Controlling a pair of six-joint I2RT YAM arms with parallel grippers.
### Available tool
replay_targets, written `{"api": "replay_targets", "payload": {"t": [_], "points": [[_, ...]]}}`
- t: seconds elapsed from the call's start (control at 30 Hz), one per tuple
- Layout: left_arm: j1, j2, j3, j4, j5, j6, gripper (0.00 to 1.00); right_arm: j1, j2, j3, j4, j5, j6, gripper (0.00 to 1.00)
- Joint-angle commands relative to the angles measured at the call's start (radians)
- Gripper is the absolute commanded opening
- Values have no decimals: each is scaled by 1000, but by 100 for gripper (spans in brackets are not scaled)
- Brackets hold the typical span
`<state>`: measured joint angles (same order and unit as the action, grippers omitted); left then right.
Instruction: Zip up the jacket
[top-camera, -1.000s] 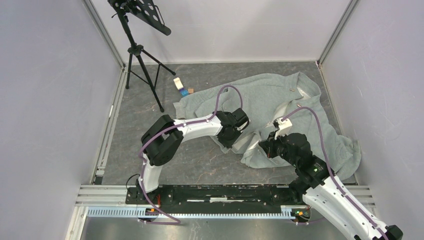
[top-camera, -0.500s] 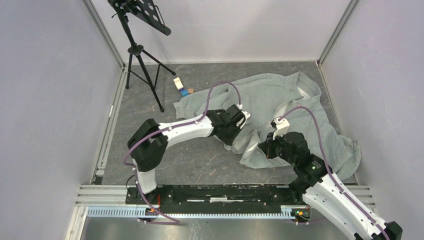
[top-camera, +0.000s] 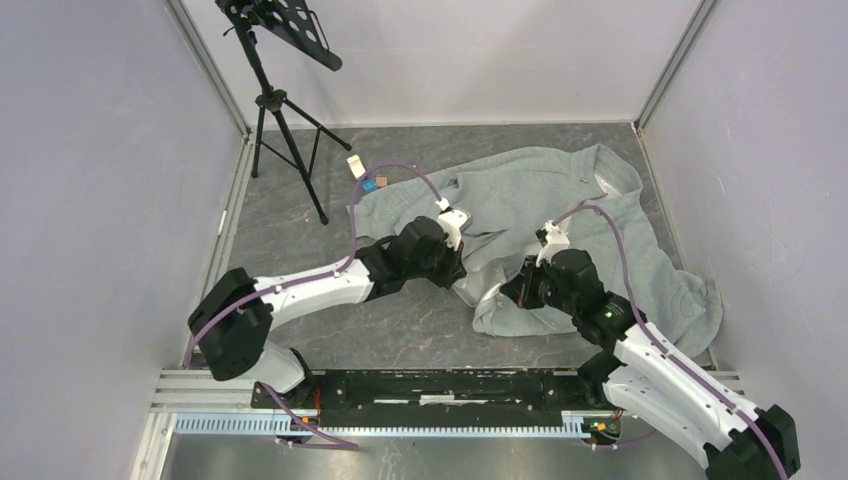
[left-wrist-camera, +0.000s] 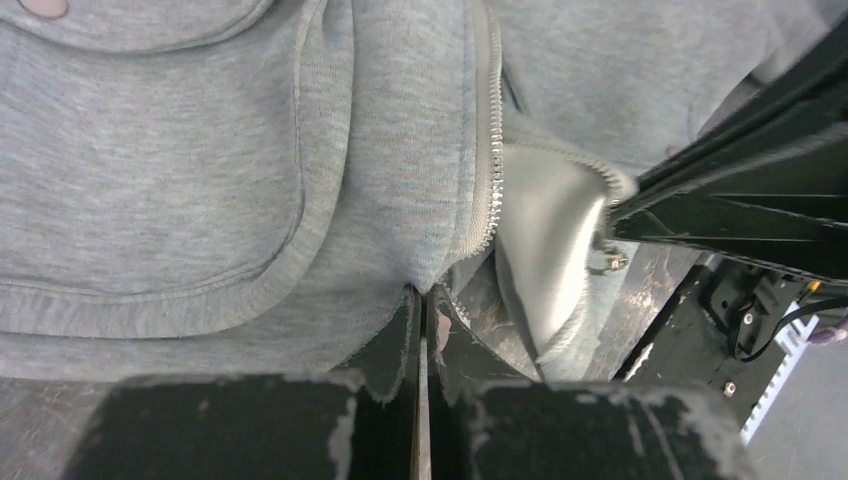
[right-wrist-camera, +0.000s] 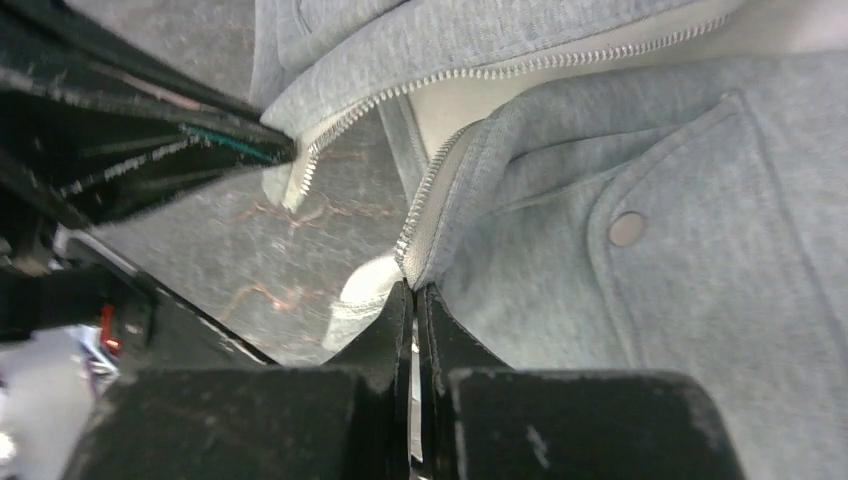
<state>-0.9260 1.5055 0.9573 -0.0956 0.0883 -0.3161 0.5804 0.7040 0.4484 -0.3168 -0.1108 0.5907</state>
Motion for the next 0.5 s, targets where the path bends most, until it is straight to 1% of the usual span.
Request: {"api": "replay_targets", "payload": {"t": [0.0,0.13,0.23,0.33,0.47], "points": [[-5,-102,-117,371,-5,-86,2,2,72,24,140,4,274,0],[-6,-151,-202,504,-84,-88,2,28,198,67,153,3,404,0],[-10,-182,-256,605,-151,-83,2,77,256,68,192,24,495,0],[-17,-189,-284,676,-177,-86,2,116,250,11,300,83,589,0],[-29,-201,-310,735,-223,-103,2,125,214,4,309,191,655,0]]}}
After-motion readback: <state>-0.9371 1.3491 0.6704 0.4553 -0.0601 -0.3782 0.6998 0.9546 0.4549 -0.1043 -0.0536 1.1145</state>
